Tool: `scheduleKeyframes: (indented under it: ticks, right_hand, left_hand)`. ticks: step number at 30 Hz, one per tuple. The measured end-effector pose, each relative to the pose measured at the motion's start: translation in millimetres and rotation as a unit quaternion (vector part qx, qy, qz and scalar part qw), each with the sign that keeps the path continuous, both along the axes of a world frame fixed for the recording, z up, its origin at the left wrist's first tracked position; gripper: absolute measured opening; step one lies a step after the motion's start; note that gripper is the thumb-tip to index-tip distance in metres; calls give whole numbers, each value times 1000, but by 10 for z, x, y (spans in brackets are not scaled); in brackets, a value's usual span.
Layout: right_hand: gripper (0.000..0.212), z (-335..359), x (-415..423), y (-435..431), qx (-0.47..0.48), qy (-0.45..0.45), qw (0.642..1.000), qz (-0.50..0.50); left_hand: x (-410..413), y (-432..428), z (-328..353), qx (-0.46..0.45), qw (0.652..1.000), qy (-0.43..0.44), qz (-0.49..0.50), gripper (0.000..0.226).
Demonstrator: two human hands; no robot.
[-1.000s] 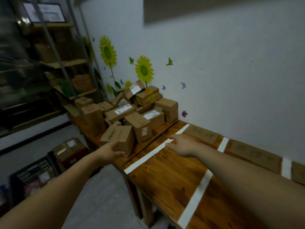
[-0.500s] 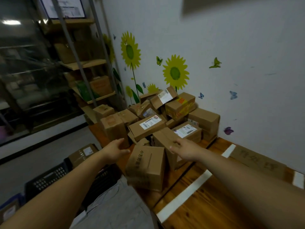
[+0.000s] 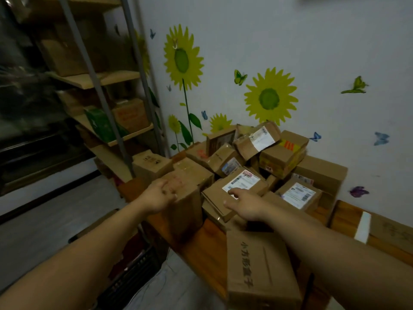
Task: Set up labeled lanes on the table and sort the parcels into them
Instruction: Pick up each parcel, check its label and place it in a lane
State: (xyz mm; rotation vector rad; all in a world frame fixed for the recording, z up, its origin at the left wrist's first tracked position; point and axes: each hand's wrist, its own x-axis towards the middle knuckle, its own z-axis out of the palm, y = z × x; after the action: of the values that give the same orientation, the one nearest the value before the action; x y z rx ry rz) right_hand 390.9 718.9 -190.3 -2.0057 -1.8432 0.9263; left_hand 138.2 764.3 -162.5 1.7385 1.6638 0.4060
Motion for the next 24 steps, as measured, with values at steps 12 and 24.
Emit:
scheduleKeyframes:
  ticks: [12, 24]
  right_hand:
    - [40, -296, 426, 623, -35, -30, 989, -138]
    - [47, -414, 400, 524, -27, 72, 962, -263]
  left_hand:
    - [1252, 1058, -310, 6, 981, 72, -180, 49]
    - [1668, 1530, -806, -82, 973, 75, -200, 50]
